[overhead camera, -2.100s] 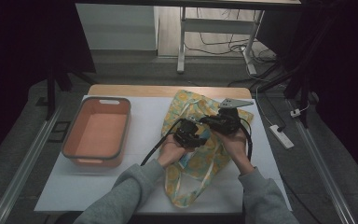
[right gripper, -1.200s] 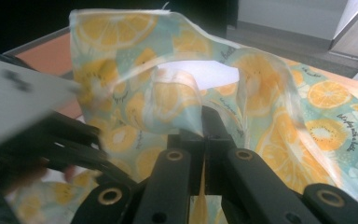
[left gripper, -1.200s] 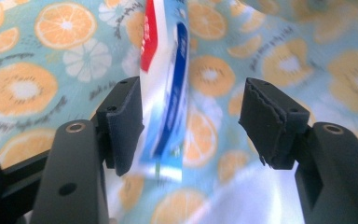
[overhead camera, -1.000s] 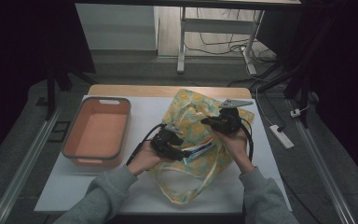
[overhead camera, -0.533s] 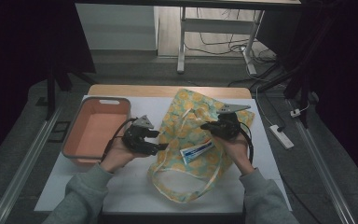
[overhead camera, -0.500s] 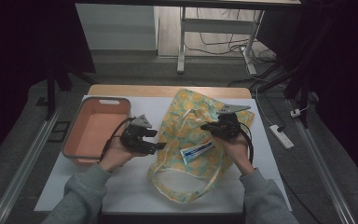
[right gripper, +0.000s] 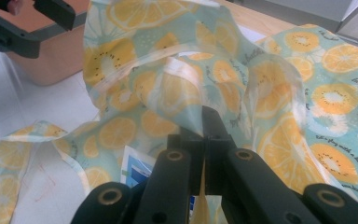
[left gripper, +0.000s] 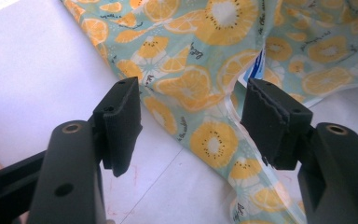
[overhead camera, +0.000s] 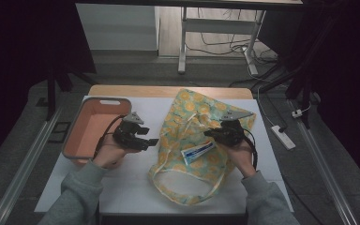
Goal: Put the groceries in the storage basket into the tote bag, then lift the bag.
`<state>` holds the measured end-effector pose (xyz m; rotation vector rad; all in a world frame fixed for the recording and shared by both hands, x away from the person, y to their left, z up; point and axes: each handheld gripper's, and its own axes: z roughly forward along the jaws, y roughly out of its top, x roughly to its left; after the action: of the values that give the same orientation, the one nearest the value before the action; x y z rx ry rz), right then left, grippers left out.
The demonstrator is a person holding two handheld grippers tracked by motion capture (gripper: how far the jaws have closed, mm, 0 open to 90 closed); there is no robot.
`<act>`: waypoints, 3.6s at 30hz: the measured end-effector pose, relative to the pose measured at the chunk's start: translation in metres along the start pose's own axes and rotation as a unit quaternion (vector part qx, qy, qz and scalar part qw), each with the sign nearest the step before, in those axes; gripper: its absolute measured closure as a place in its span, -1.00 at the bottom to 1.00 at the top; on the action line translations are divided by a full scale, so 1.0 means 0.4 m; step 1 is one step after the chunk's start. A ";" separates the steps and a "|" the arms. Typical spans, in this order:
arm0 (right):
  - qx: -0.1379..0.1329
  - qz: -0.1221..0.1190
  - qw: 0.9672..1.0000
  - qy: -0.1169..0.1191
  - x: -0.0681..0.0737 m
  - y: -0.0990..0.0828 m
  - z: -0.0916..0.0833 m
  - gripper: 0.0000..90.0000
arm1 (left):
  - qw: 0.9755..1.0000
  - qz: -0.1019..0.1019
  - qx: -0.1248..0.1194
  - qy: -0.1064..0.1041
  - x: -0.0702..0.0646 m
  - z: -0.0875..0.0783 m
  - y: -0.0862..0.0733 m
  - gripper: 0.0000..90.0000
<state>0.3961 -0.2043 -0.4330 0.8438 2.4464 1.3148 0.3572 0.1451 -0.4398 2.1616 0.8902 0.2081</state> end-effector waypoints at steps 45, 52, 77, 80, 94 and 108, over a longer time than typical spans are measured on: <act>0.010 -0.005 1.000 0.005 -0.002 -0.011 0.006 0.98 | 0.995 0.023 0.096 -0.014 -0.001 0.252 0.028 0.97; 0.022 -0.006 1.000 0.006 -0.002 -0.015 0.009 0.42 | 0.995 -0.006 0.089 -0.036 0.023 0.226 0.026 0.97; 0.081 0.056 0.994 -0.050 0.083 -0.266 -0.152 -0.21 | 0.995 -0.021 0.065 -0.073 0.042 0.201 0.020 0.97; 0.100 0.051 0.993 -0.043 0.076 -0.276 -0.125 -0.13 | 0.995 -0.024 0.068 -0.074 0.043 0.204 0.018 0.97; 0.122 0.036 0.992 -0.023 0.112 -0.263 -0.083 -0.07 | 0.995 -0.024 0.063 -0.068 0.045 0.202 0.017 0.97; 0.182 0.028 0.978 -0.094 0.083 -0.289 -0.085 0.95 | 0.996 -0.028 0.058 -0.069 0.048 0.190 0.016 0.97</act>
<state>0.3102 -0.2576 -0.5066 1.0747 2.5605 0.7684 0.4058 0.1092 -0.4898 2.2244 0.9025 -0.0220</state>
